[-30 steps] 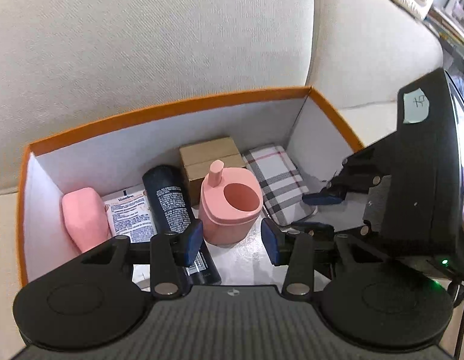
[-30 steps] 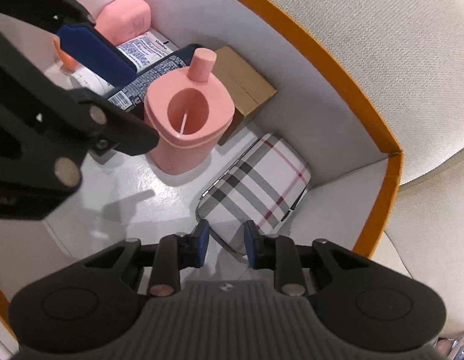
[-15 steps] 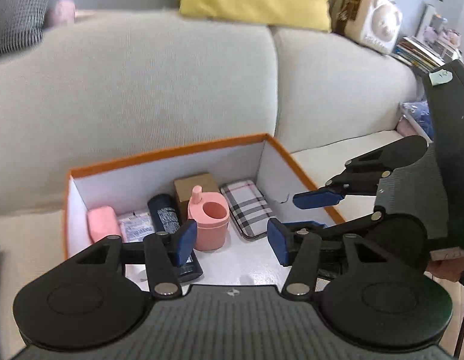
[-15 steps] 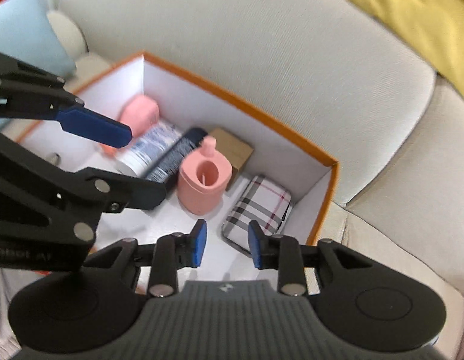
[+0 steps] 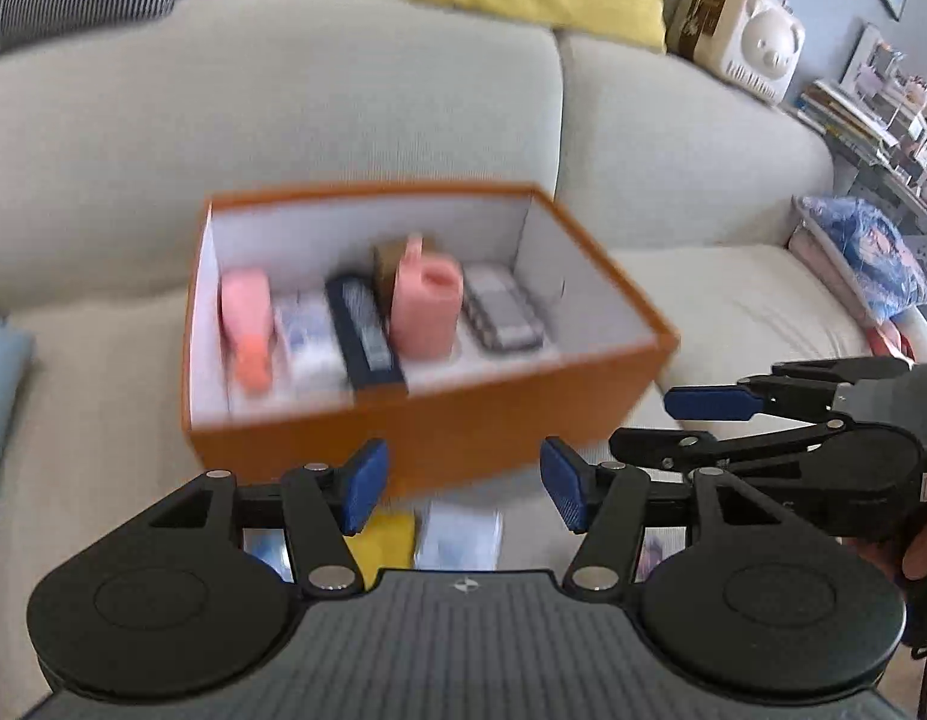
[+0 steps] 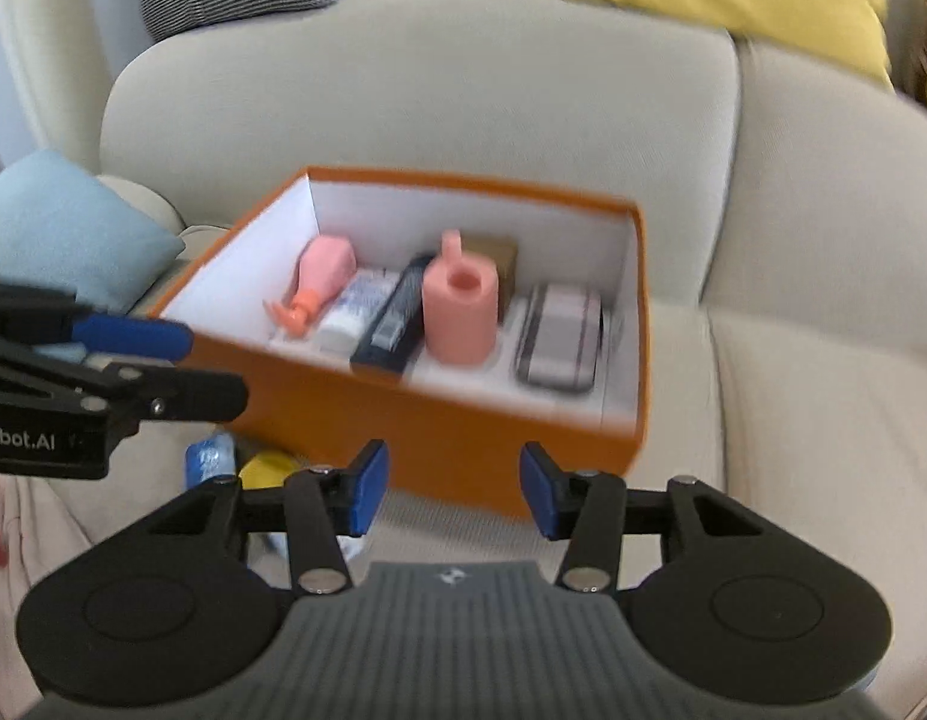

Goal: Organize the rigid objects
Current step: 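Withdraw both grippers from the box toward the remaining items, then grasp the blue-pink tin with the left gripper while the right grasps the photo card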

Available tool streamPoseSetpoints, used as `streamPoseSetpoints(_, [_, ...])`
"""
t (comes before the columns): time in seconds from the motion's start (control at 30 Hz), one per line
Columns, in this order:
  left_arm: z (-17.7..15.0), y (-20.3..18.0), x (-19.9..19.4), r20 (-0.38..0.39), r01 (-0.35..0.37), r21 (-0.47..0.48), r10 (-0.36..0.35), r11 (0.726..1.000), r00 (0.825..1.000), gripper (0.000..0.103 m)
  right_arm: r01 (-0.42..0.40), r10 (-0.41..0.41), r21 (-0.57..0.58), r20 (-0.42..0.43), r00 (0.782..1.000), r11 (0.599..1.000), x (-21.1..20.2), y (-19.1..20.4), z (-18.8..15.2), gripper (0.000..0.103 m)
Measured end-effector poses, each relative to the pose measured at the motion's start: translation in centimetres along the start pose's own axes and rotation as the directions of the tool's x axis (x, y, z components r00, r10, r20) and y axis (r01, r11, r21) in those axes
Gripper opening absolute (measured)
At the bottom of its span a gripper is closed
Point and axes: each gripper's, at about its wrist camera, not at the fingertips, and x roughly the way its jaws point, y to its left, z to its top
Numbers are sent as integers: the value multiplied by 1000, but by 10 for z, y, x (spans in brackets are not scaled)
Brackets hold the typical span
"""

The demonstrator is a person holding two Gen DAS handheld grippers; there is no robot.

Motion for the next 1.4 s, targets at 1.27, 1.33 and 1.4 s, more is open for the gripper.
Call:
streamPoseSetpoints(1.27, [-86, 91, 52, -215, -224, -473, 135, 852, 967, 66, 73, 41, 491, -218, 975, 868, 63, -13, -107, 55])
streamPoseSetpoints(1.33, [-88, 95, 52, -211, -216, -497, 125, 840, 969, 66, 79, 12, 455, -194, 981, 887, 60, -9, -102, 45])
streamPoseSetpoints(1.4, [-88, 99, 52, -203, -208, -520, 117, 829, 972, 67, 83, -17, 414, -159, 987, 906, 55, -3, -91, 36])
